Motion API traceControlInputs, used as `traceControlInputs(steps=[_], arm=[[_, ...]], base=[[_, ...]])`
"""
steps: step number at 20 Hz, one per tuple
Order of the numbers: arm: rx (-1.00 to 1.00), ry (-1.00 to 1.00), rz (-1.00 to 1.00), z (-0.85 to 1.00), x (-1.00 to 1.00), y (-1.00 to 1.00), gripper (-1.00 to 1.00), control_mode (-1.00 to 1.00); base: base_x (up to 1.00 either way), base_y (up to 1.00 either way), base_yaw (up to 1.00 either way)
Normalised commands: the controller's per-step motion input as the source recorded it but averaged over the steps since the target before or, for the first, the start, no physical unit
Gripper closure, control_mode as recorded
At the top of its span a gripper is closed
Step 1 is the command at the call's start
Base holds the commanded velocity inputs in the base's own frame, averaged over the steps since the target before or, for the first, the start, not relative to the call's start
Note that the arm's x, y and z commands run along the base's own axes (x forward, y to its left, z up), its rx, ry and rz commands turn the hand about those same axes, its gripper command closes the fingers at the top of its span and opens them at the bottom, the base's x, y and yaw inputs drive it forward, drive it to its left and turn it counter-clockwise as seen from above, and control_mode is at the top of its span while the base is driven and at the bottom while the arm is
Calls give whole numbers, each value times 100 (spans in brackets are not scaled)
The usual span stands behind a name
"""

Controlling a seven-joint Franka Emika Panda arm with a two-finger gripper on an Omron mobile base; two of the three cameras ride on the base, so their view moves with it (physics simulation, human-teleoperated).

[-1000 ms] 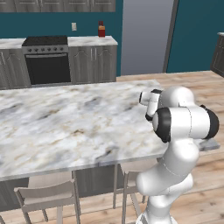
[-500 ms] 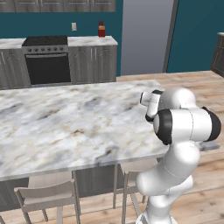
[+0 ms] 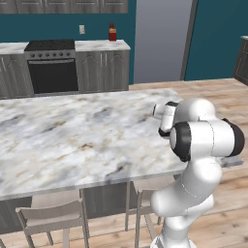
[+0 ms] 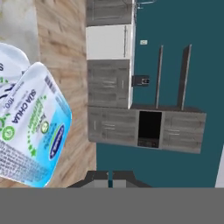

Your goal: Stack the yogurt containers by placing the smaller containers on top of the larger containers.

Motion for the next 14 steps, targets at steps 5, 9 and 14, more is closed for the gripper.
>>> traceControlInputs(steps=[5, 9, 14], arm=[[0, 0, 0, -14, 3, 20, 100, -100], [0, 0, 0, -8, 11, 5, 100, -100], [0, 3, 0, 0, 2, 0, 100, -100]], base=[[0, 0, 0], [0, 0, 0], [0, 0, 0]])
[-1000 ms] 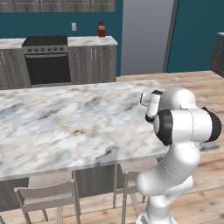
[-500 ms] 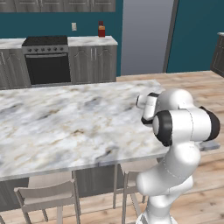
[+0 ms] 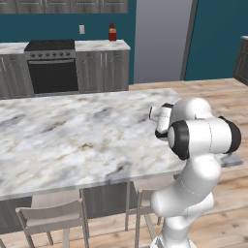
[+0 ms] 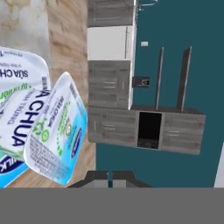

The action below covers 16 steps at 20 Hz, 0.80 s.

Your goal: Stack the yogurt containers by placing the smaller containers on top of the larger containers.

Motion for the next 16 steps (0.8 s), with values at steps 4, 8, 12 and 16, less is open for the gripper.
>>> traceControlInputs(steps=[4, 8, 12, 16], arm=[[0, 5, 0, 5, 1, 0, 100, -100], [0, 2, 0, 0, 9, 0, 100, -100], [0, 4, 0, 6, 21, 0, 100, -100], [0, 5, 0, 1, 29, -10, 100, -100]], base=[[0, 0, 0], [0, 0, 0], [0, 0, 0], [0, 0, 0]])
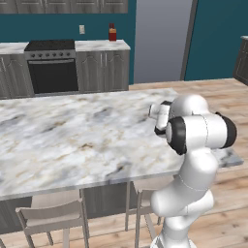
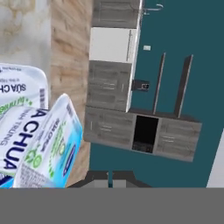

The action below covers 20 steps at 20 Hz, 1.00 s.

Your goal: Stack the yogurt containers by placing the smaller containers on top of the larger containers.

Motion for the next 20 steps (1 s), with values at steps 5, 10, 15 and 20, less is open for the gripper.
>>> traceControlInputs(steps=[5, 10, 15, 20], arm=[[0, 4, 0, 0, 28, -27, 100, -100], [0, 3, 3, 0, 1, -27, 100, -100], [0, 2, 2, -4, 0, -2, 100, -100], [0, 0, 0, -6, 0, 0, 100, -100]], base=[[0, 0, 0], [0, 0, 0], [0, 0, 0], [0, 0, 0]])
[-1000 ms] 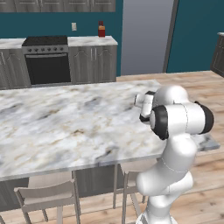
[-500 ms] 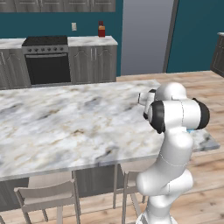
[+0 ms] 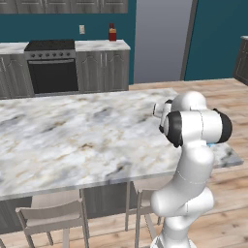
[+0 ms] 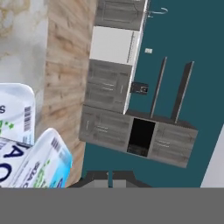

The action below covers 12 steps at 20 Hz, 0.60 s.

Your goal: Stack the yogurt containers by placing the smaller containers on top of the larger containers.

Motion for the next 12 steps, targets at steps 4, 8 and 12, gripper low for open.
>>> traceControlInputs(steps=[4, 8, 12], arm=[[0, 0, 0, -12, 4, 0, 100, -100], [0, 0, 0, -13, 7, 0, 100, -100], [0, 0, 0, -21, 11, 0, 100, -100]], base=[[0, 0, 0], [0, 0, 0], [0, 0, 0]])
